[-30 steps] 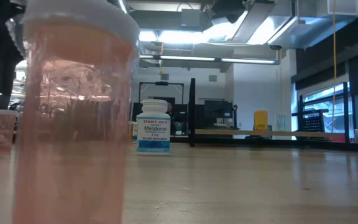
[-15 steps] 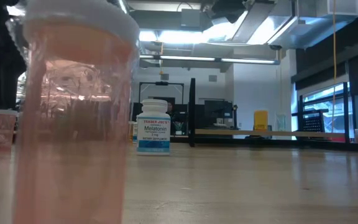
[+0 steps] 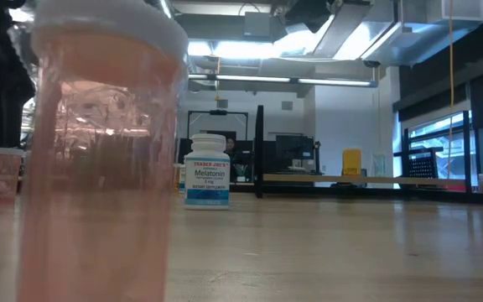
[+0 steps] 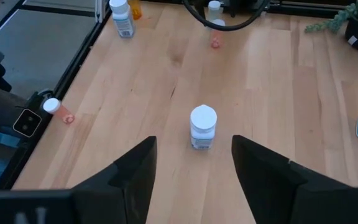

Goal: Pick and place medicine bottles onto shelf by color
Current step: Put the top left pink pill bottle on the shelf

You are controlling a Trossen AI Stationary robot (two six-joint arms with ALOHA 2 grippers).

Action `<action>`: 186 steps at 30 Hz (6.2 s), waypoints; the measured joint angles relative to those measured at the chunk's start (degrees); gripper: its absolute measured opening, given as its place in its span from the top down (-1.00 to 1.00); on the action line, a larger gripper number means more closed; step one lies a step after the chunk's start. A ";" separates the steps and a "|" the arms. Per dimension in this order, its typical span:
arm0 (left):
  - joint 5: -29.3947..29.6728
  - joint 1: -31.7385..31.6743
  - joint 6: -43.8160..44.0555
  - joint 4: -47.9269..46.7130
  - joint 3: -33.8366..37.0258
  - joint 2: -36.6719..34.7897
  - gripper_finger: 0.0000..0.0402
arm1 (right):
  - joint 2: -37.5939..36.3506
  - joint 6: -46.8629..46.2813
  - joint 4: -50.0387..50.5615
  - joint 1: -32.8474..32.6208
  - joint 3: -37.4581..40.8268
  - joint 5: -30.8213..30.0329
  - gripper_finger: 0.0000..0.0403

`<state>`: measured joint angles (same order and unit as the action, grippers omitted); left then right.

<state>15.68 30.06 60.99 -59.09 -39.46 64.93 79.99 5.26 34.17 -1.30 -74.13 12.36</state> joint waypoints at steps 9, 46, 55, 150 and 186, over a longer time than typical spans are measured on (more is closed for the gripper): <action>0.49 -0.04 0.17 0.17 0.00 0.00 -0.44 | 0.00 0.00 0.00 0.00 0.00 0.02 -0.05; -4.06 -3.98 -1.42 3.50 -0.02 10.43 0.18 | 0.00 -0.22 0.00 1.81 0.00 -0.77 -0.05; -4.81 -3.96 -1.57 3.50 -0.02 10.43 0.49 | 0.00 -0.07 -0.02 1.84 0.00 -0.78 -0.05; -0.35 -30.92 -49.15 10.76 -39.41 9.99 0.57 | 11.24 -0.54 -33.34 4.85 0.00 -11.36 -0.05; -10.93 -35.76 -55.43 15.85 -39.36 39.35 0.57 | -12.16 -11.24 2.17 3.90 0.00 -2.72 -0.05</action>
<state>4.75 -5.69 5.56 -43.24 -78.83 104.28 67.83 -5.99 36.34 2.60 -74.13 9.64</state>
